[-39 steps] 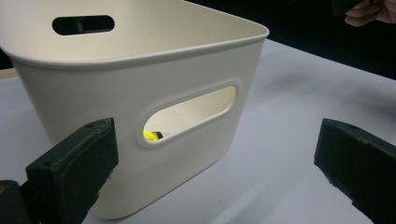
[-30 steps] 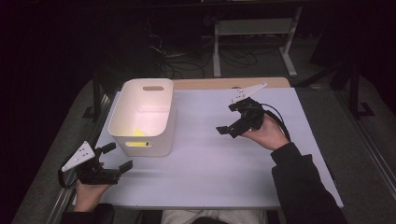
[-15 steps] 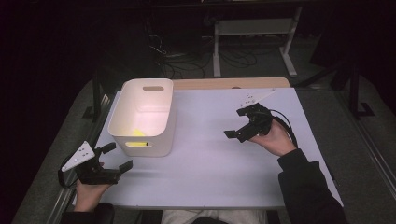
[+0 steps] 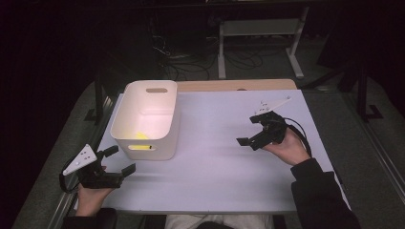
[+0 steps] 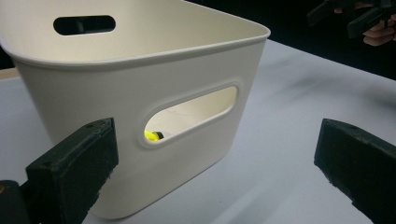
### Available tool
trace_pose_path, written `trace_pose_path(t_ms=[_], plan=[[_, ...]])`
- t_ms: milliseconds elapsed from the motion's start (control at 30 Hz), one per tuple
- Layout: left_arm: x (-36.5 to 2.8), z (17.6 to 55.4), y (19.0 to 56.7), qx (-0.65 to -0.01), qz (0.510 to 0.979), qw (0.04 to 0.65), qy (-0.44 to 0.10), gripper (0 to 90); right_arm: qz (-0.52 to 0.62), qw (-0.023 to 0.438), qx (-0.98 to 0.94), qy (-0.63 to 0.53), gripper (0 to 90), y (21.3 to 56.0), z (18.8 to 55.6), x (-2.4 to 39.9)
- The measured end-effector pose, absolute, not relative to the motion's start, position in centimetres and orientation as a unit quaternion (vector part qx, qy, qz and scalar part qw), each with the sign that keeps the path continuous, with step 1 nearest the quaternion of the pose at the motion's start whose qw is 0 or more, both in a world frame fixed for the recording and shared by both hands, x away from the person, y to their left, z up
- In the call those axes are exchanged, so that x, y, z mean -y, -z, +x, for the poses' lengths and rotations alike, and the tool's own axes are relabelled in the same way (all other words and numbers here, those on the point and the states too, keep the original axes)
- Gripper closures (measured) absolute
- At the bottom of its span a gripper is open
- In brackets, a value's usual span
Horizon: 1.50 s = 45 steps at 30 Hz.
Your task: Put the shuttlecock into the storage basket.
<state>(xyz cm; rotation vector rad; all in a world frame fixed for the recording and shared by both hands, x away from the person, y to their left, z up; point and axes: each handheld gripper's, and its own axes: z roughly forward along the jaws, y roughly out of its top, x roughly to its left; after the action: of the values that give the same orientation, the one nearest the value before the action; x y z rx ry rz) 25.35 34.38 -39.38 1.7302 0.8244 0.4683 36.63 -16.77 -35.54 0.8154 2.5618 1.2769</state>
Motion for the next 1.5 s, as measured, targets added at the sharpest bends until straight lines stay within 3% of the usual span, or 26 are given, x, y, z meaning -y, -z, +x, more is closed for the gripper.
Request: trace_pose_path(t_ms=[1500], plan=[[-34.3,25.4,39.4,-0.349,0.731,0.552,-0.197,0.0,0.349,0.096,-0.819,-0.445,0.0,38.5,32.9,24.3]])
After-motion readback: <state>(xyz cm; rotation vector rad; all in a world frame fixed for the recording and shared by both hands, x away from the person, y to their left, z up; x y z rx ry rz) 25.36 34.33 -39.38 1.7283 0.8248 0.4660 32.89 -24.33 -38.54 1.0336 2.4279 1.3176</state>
